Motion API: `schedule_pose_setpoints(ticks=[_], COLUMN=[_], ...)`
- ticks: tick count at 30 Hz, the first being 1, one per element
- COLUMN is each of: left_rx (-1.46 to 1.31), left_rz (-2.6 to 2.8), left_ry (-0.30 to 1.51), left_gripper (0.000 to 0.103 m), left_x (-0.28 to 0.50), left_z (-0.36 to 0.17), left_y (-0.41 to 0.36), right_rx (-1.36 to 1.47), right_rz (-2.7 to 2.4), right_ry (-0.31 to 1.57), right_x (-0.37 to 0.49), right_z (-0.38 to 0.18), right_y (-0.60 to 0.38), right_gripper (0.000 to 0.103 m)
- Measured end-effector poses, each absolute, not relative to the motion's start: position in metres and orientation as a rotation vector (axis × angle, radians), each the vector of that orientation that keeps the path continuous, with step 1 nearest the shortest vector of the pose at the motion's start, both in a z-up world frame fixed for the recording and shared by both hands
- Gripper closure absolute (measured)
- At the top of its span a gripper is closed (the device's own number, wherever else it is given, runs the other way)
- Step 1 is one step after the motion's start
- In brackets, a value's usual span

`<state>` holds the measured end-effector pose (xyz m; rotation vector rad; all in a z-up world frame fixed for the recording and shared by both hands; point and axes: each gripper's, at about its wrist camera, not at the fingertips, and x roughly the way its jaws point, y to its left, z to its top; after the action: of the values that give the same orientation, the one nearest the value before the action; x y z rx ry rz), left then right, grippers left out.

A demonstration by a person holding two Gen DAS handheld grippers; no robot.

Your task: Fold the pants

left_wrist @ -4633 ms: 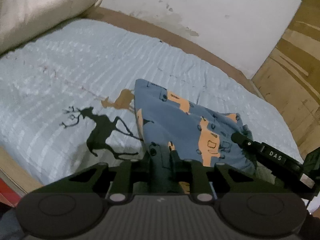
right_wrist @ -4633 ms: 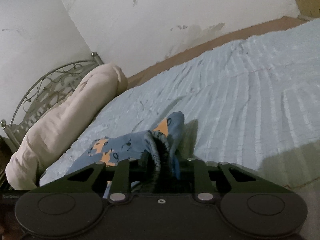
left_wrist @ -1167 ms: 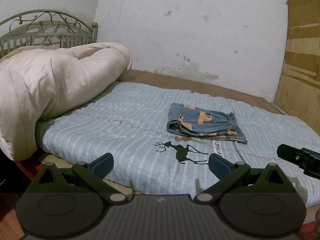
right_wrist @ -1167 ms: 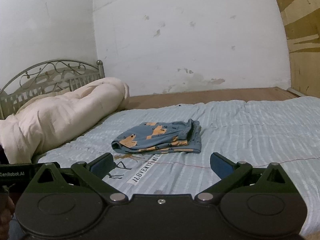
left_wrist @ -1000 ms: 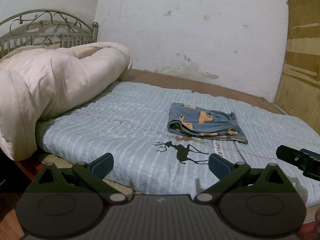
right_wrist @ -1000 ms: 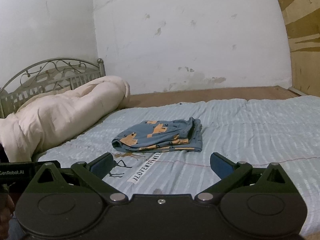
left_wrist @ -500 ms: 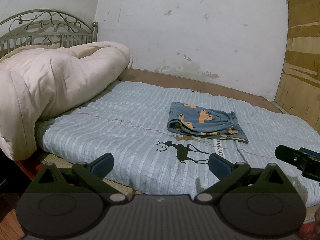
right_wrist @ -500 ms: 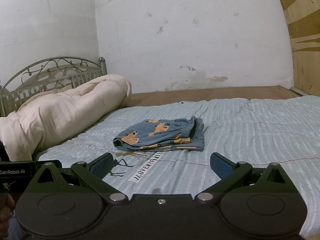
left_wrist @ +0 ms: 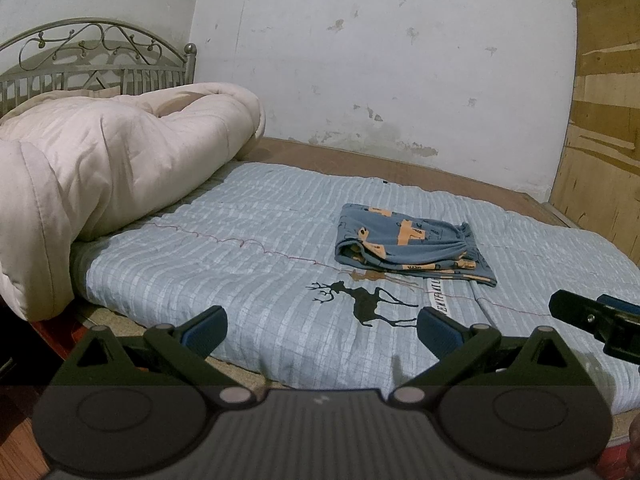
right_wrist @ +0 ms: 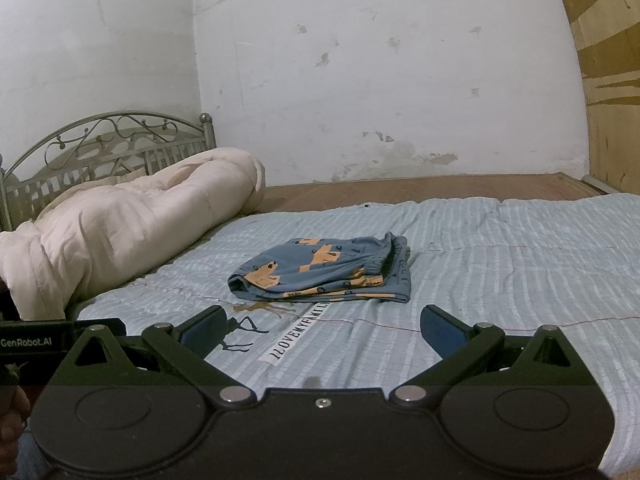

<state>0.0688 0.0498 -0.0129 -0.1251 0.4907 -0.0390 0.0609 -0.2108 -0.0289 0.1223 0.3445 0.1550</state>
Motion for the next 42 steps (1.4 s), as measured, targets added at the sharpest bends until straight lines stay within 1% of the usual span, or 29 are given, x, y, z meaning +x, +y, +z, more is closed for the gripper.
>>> schedule_pose_setpoints(ticks=[42], left_rx=[-0.122], left_rz=[-0.039], left_ry=[0.493], left_gripper=[0.001], left_x=[0.0686], left_z=[-0.0132], left_y=[0.0481], right_rx=[0.116], right_rz=[0.165], right_ry=[0.340], right_x=[0.0621], right_z=[-0.0293], right_y=[-0.2115], right_gripper=[0.001])
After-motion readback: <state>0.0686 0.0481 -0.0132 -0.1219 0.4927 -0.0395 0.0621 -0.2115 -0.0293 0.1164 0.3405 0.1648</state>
